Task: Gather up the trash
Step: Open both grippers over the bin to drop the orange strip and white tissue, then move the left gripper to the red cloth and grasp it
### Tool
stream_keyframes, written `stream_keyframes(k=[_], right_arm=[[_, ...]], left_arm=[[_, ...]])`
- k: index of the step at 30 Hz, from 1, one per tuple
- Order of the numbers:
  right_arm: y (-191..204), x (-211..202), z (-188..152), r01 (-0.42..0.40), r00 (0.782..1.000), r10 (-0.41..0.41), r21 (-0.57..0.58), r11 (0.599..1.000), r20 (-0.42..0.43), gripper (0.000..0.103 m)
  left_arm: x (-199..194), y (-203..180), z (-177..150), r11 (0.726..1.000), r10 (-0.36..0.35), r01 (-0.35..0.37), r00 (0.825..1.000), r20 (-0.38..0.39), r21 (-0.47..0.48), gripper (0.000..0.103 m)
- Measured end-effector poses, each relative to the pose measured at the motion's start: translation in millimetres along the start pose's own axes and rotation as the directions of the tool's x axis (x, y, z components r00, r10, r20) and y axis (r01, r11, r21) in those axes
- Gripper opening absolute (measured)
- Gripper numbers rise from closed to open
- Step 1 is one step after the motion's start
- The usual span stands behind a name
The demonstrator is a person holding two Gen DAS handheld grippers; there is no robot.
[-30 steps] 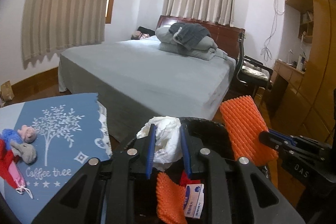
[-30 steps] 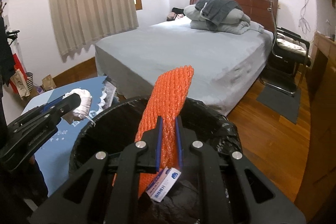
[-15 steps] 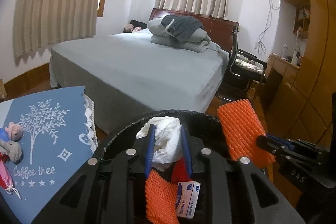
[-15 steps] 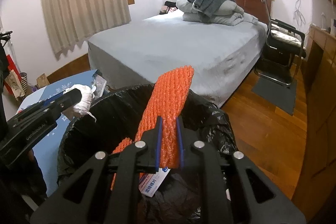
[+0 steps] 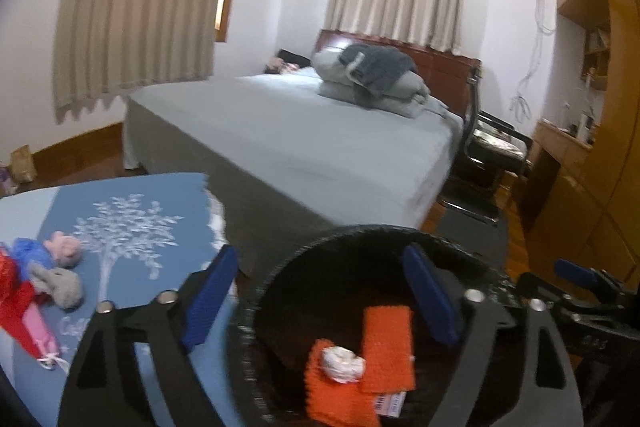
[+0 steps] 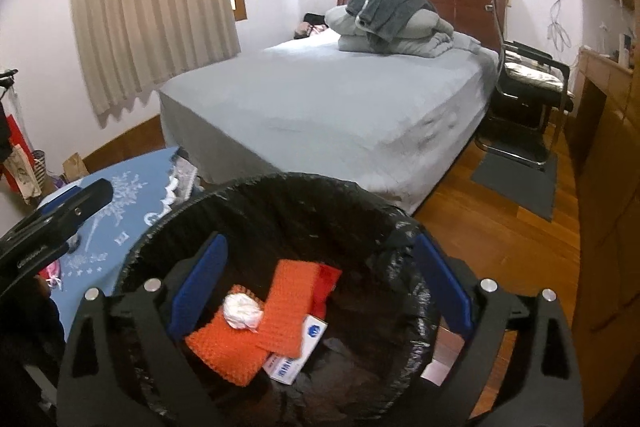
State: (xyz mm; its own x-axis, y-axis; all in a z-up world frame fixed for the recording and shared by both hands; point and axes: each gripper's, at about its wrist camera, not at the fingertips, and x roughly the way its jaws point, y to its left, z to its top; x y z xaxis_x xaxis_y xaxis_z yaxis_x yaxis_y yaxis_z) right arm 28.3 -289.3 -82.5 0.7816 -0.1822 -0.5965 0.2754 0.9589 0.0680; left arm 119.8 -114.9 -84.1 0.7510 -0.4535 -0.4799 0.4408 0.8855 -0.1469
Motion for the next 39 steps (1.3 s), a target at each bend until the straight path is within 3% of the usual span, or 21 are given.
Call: stream_keyframes(k=[7,12,27,34,39], right_arm=[[34,-3,4,-0.066,0.998,0.067,-0.02,0.998,0.019,0.096],[73,4,4,-0.138,0.99,0.138,-0.059,0.989,0.004,0.096],[195,36,11,-0.312,0.949,0.313,-0.196,0.93,-0.03,0.096],[236,54,5,-0.341,0.94,0.336,-0.239,0.909,-0.06,0.096],[262,70,-3,-0.356,0.934,0.343,-0.267,0.895,-0.096,0.096]], left_arm=[[-29,48,-1,0.992,0.122,-0.122,0.992,0.036,-0.015,0.095],[-48,86,-8,0.974,0.223,-0.222,0.974,0.036,-0.039,0.095],[-83,211,-41,0.869,0.476,-0.475,0.879,-0.03,-0.137,0.095],[-76,261,-63,0.83,0.521,-0.532,0.847,-0.107,-0.167,0.094],[-67,281,-71,0.82,0.518,-0.539,0.842,-0.153,-0.19,0.091]])
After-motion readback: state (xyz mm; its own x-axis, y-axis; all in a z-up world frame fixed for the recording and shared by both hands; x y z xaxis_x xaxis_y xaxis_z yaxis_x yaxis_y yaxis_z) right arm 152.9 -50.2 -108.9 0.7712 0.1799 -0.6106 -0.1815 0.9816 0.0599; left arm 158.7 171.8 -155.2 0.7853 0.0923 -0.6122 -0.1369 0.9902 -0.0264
